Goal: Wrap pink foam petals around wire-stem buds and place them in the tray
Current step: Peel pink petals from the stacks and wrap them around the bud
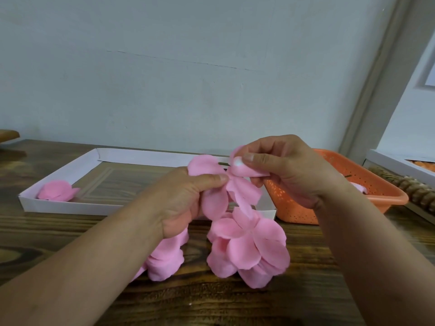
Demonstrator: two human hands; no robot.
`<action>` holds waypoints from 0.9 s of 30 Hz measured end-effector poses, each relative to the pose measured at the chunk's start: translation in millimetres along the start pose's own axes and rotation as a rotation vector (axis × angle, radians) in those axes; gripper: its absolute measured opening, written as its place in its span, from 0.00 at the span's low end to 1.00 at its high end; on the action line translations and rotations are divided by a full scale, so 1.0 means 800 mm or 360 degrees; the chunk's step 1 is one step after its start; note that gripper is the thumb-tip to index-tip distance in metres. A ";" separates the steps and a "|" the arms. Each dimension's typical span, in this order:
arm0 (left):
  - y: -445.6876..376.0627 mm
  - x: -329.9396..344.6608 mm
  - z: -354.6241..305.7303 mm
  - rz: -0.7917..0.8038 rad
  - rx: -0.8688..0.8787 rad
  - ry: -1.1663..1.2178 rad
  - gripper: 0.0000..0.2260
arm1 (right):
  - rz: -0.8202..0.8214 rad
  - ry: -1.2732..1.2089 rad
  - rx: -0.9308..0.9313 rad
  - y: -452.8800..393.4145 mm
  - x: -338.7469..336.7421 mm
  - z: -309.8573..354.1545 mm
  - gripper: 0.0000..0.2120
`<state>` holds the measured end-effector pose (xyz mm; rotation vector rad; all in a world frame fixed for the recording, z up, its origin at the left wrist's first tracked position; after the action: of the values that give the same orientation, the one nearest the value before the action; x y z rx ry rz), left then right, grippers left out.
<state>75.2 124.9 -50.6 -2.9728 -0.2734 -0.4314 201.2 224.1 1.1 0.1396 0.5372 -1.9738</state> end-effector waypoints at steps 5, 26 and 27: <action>-0.005 -0.015 0.003 -0.0357 0.0036 -0.0073 0.04 | -0.0166 0.0277 0.0057 0.002 -0.008 0.002 0.03; -0.004 -0.006 0.012 -0.0454 0.0155 0.0061 0.10 | -0.0294 0.0910 -0.0054 0.001 0.015 0.020 0.06; -0.005 -0.005 0.013 -0.0450 0.0163 0.0053 0.10 | -0.0303 0.0952 -0.0053 0.000 0.015 0.021 0.06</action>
<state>73.1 129.3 -61.1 -2.8312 -0.6944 -0.4800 198.2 206.8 11.9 0.6936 0.9957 -2.0972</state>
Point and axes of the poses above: each hand's wrist, its own y-axis away from the middle knuckle, its own x-axis out of the palm, z = x × y, the point moved 3 cm from there along -y, towards the middle knuckle, and after that the axes turned 9 degrees about z, right-handed, at the moved point
